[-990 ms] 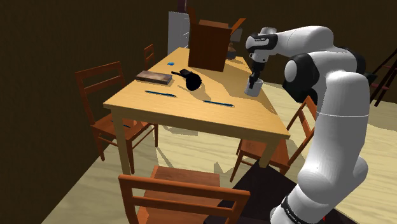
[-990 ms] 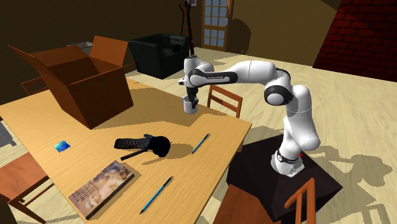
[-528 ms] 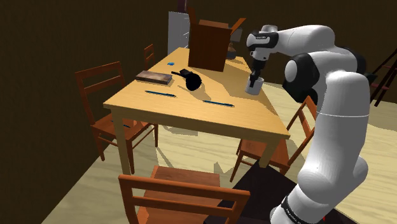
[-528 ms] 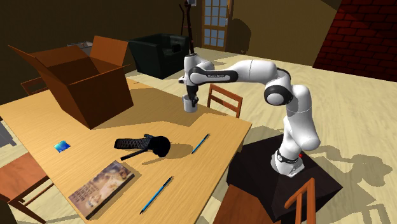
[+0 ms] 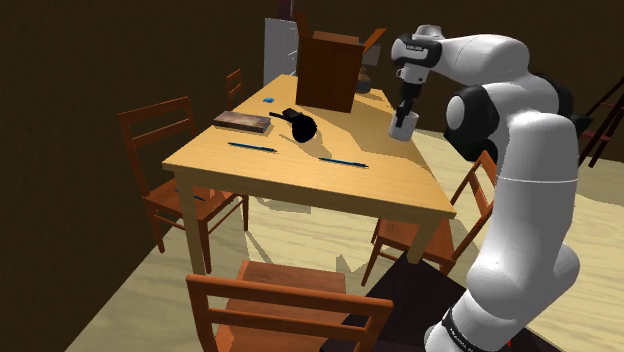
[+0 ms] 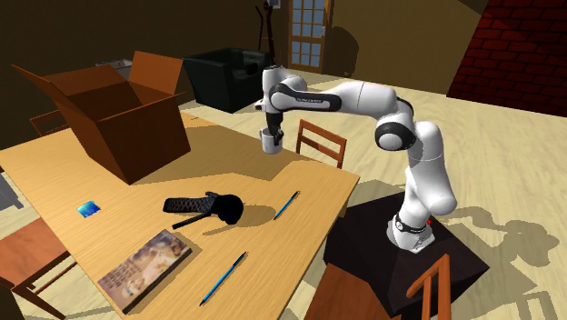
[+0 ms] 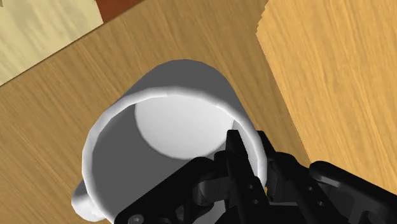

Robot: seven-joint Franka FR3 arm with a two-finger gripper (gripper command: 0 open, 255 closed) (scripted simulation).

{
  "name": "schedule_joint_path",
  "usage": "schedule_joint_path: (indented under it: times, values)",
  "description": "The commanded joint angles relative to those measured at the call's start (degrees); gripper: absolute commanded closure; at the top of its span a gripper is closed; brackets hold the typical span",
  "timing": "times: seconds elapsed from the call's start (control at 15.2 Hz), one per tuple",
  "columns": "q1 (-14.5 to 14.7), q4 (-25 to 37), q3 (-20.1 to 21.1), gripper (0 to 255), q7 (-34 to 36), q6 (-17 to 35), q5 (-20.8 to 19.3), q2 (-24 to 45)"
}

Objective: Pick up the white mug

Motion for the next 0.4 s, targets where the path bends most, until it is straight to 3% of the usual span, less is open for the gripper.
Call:
schedule_joint_path:
  times: [0.0, 0.33]
  values:
    - [-0.4, 2.5, 0.0, 255, 0.1, -1.9, 0.2, 0.6]
    - [-1.2, 6.6, 0.1, 255, 0.1, -5.0, 0.7, 1.6]
